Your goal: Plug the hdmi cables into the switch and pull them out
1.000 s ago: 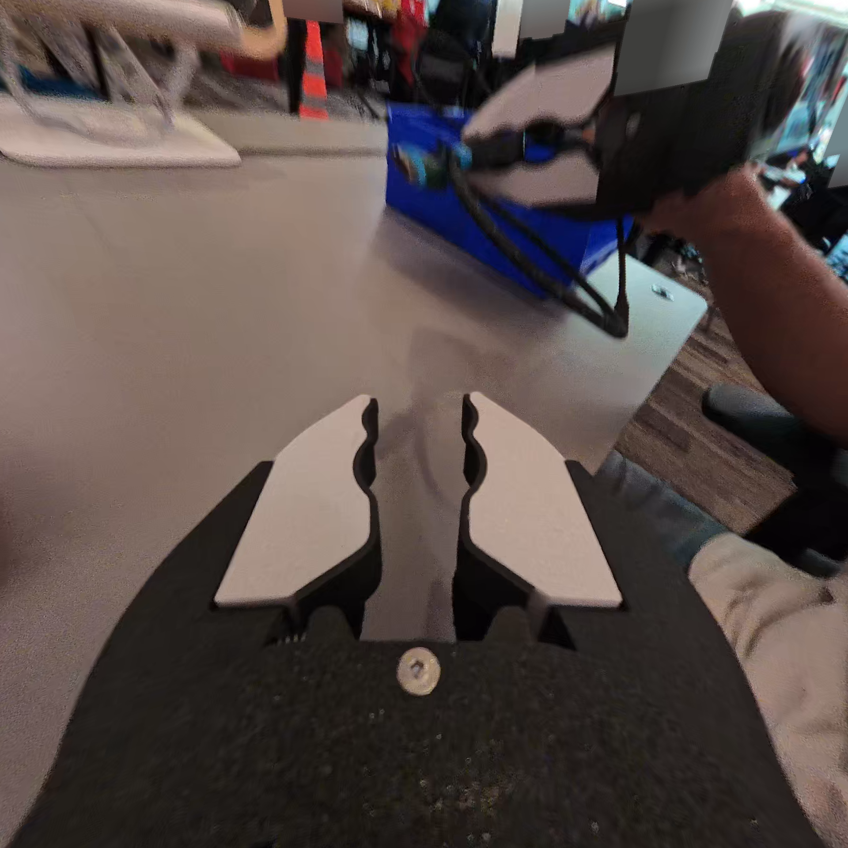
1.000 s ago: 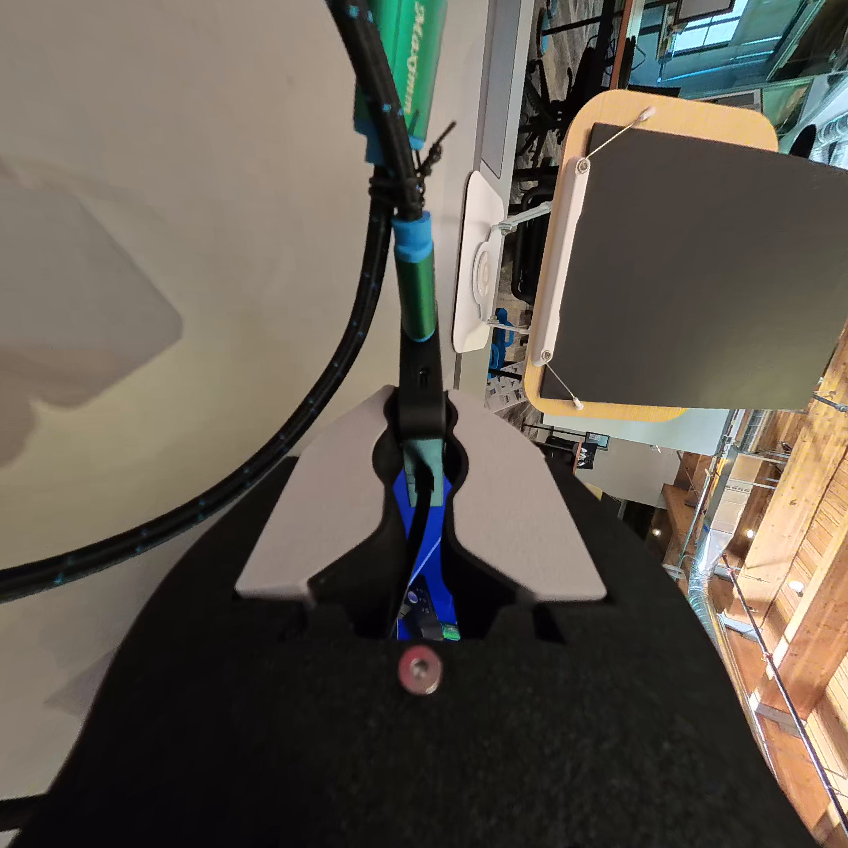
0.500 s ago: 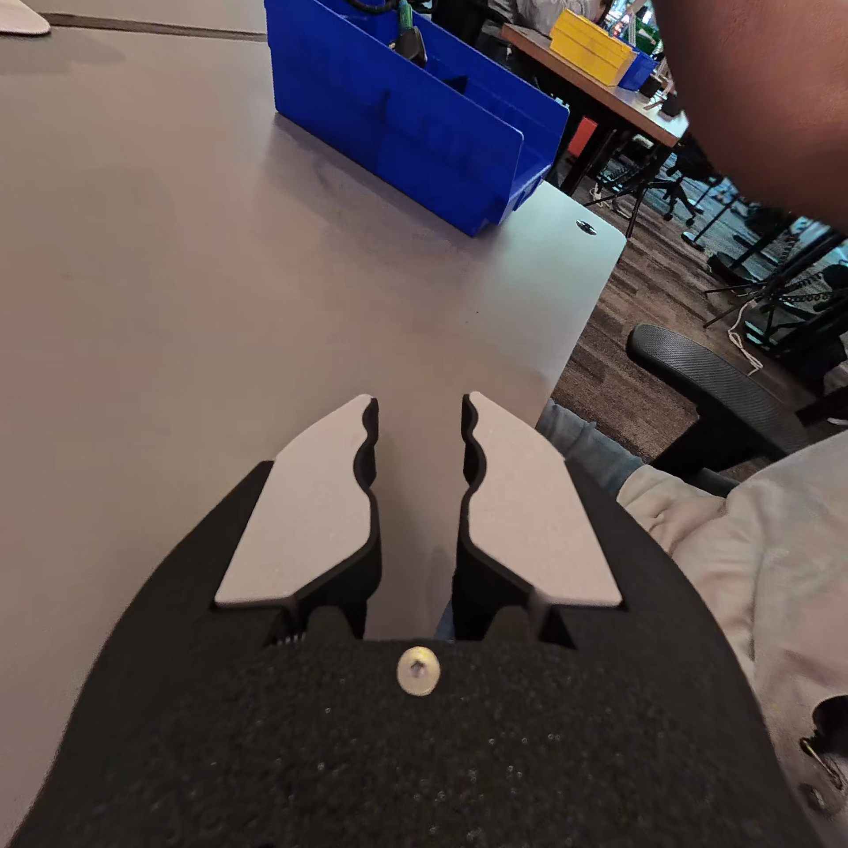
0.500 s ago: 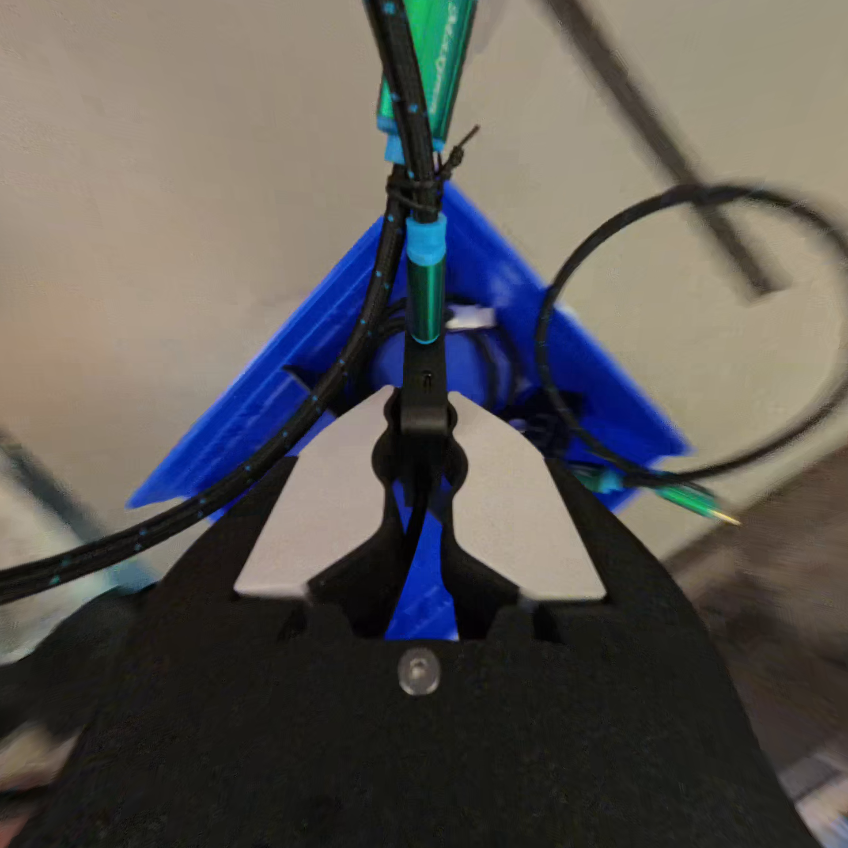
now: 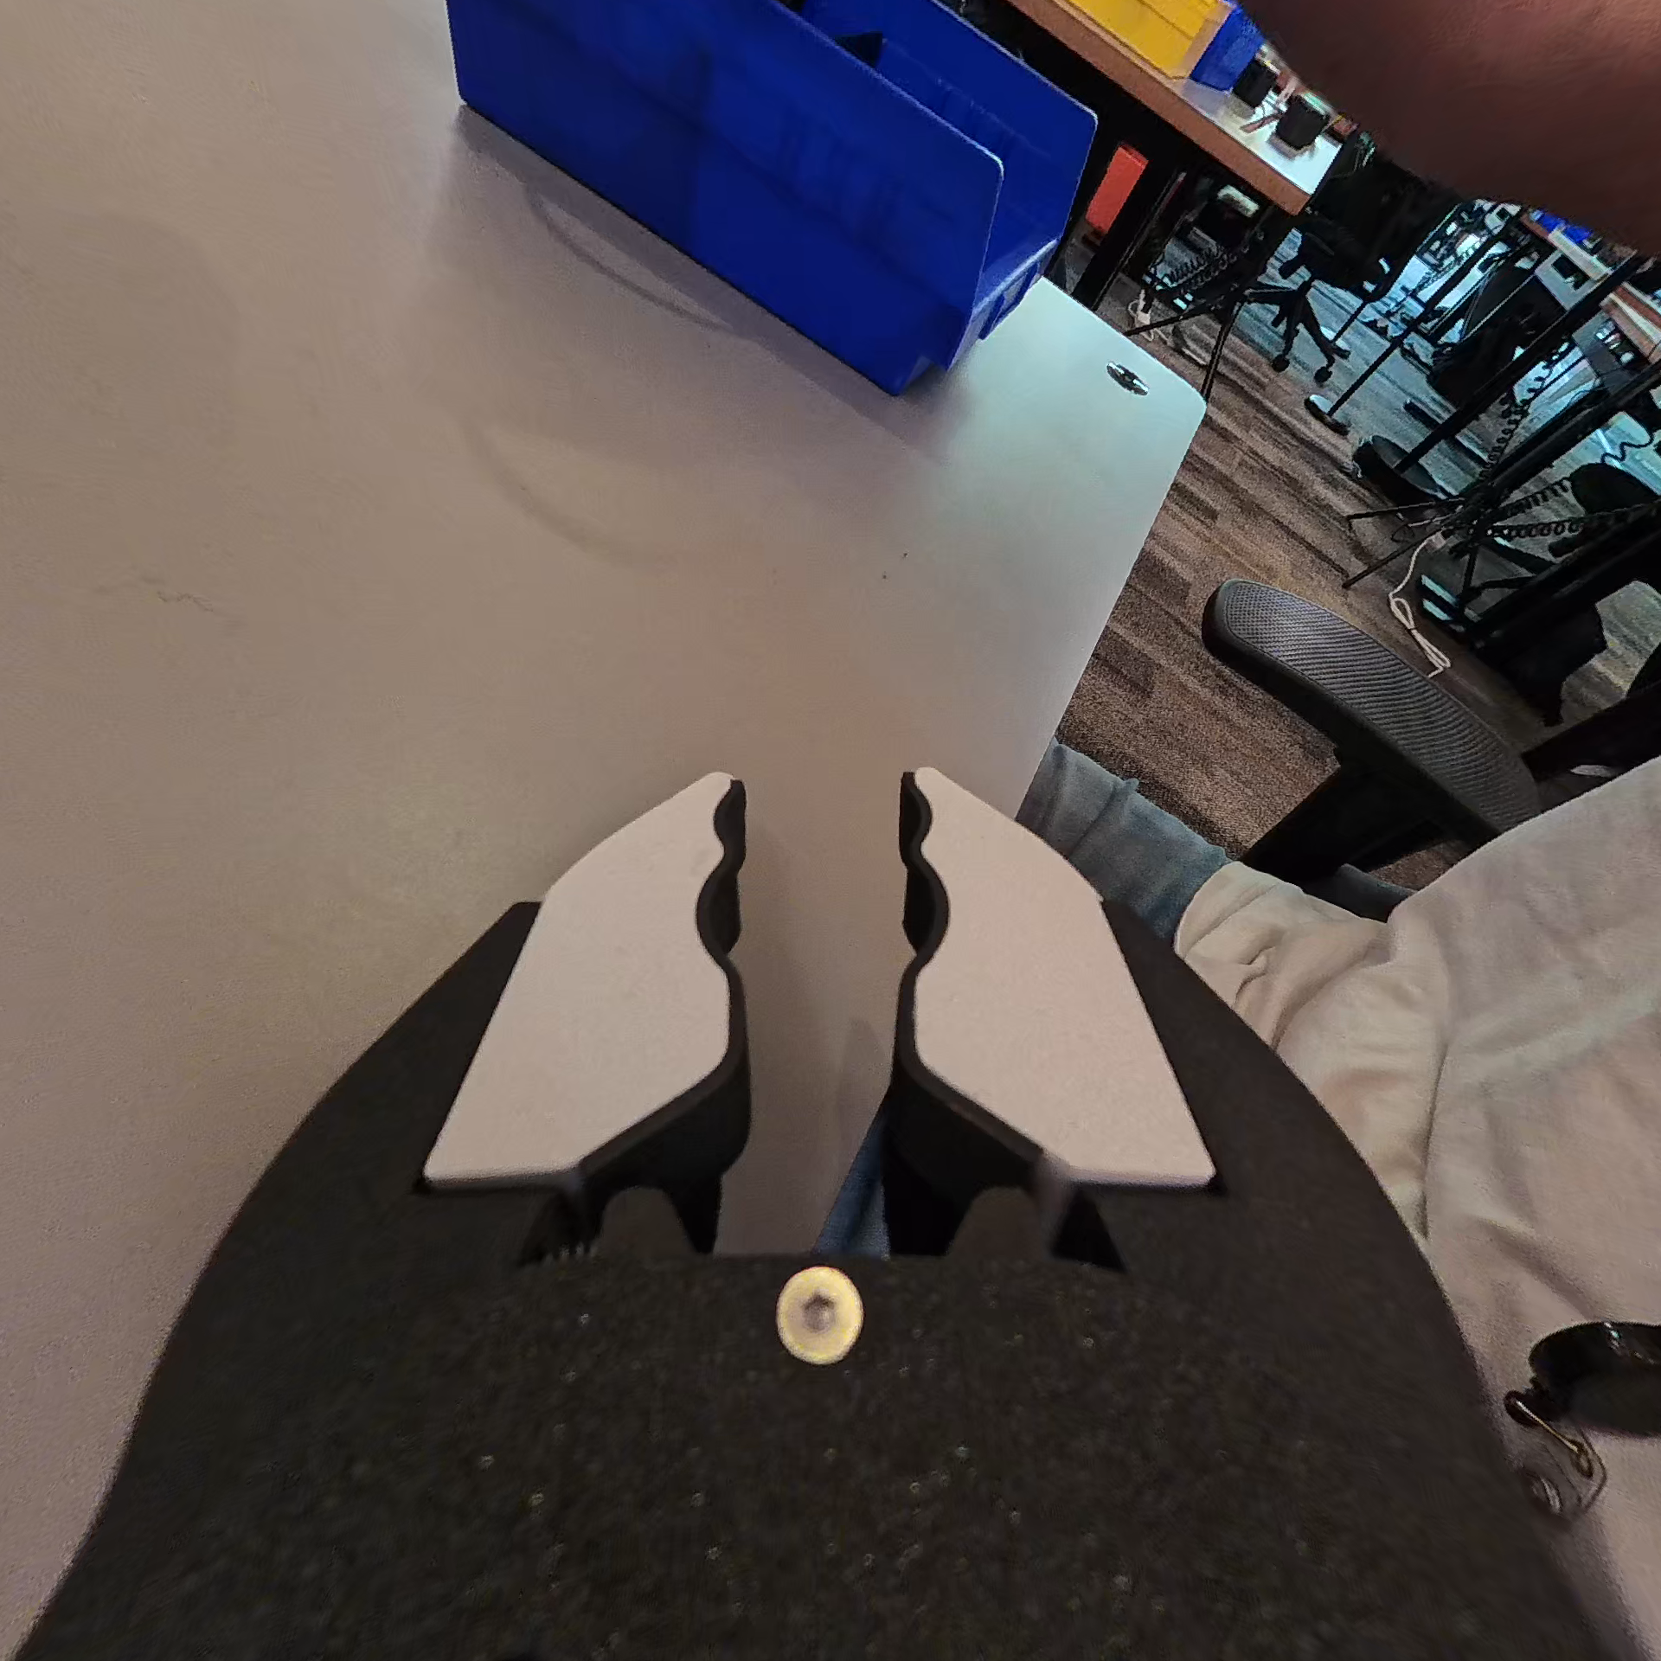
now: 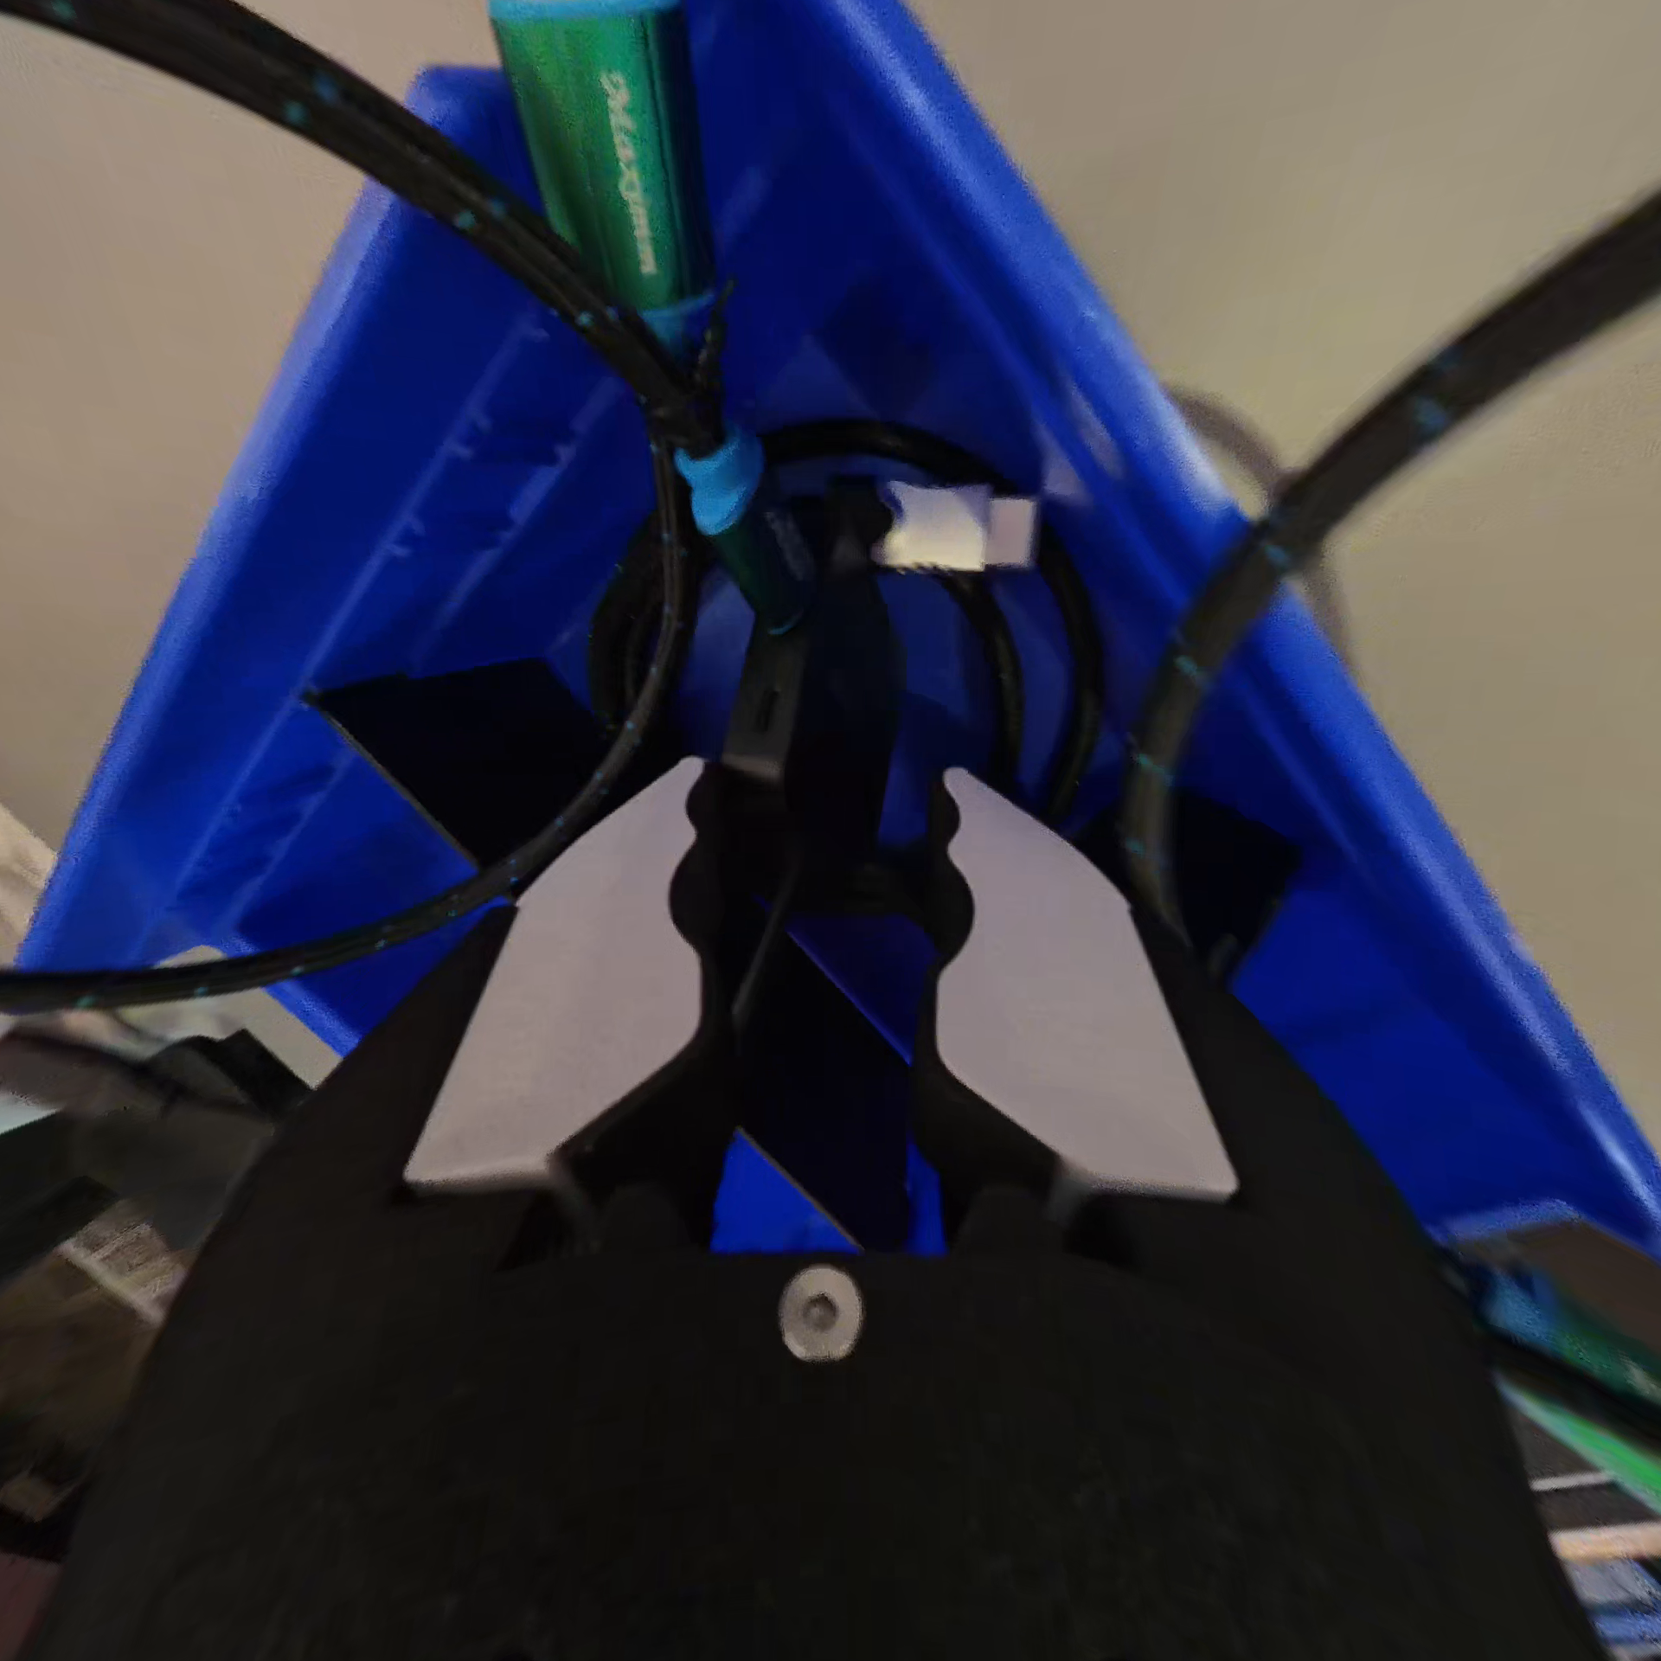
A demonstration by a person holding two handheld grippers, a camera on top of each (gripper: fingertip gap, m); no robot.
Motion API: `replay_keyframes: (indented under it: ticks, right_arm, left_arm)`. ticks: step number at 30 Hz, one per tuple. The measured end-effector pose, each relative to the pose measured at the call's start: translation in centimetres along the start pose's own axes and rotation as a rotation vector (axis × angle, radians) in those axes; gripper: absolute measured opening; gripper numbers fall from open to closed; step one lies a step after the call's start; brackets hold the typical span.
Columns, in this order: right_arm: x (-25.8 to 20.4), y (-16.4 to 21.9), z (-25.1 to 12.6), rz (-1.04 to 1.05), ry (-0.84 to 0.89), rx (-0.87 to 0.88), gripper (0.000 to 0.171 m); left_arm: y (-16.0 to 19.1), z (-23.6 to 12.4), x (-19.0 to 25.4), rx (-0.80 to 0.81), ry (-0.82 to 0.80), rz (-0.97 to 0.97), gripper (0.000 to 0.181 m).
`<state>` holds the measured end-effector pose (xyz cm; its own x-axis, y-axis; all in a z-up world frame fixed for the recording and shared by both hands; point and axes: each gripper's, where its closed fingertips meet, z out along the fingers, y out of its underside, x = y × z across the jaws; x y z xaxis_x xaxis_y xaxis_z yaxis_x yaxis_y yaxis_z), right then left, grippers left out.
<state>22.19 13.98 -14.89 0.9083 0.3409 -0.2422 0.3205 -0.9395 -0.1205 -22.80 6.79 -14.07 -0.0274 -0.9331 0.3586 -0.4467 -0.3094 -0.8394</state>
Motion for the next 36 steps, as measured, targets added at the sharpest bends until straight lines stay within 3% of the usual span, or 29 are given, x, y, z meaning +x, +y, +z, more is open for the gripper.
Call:
replay_keyframes:
  ticks: [6,11,16,19,22,23,26,31,34,36]
  right_arm:
    - [1.5,1.0,-6.0,-0.065,0.254,0.116,0.047]
    - [-5.2,0.5,-10.5,-0.226,0.355,0.428,0.051]
    - [-11.9,1.7,-7.7,-0.316,0.414,0.583,0.046]
    - [-11.4,1.7,-4.7,-0.332,0.596,0.514,0.052]
    - [-9.4,1.0,-3.8,-0.345,0.74,0.496,0.033]
    - [-9.1,0.7,-3.9,-0.348,0.74,0.5,0.018]
    - [-7.9,0.0,-6.1,-0.31,0.702,0.506,0.008]
    - [-2.7,0.7,-10.5,0.048,0.39,0.545,0.008]
    - [0.6,2.0,-9.4,0.274,0.134,0.51,0.007]
    - [1.7,2.6,-7.1,0.268,0.132,0.441,0.008]
  left_arm:
    - [-0.1,-0.3,-0.2,0.01,0.009,-0.023,0.032]
    - [-0.2,-0.5,-0.2,0.016,0.02,-0.031,0.032]
    - [-0.5,-0.6,0.2,0.033,0.046,-0.044,0.032]
    - [-0.7,-0.4,0.7,0.046,0.085,-0.071,0.032]
    - [-0.6,-0.3,0.8,0.035,0.08,-0.06,0.032]
    - [-0.6,-0.3,0.9,0.036,0.077,-0.054,0.032]
    - [-0.6,-0.4,0.8,0.034,0.066,-0.042,0.032]
    - [-0.5,-0.3,0.8,0.033,0.076,-0.058,0.032]
    - [-0.3,-0.2,0.9,0.016,0.075,-0.051,0.032]
    - [-0.2,-0.1,0.9,0.01,0.071,-0.045,0.032]
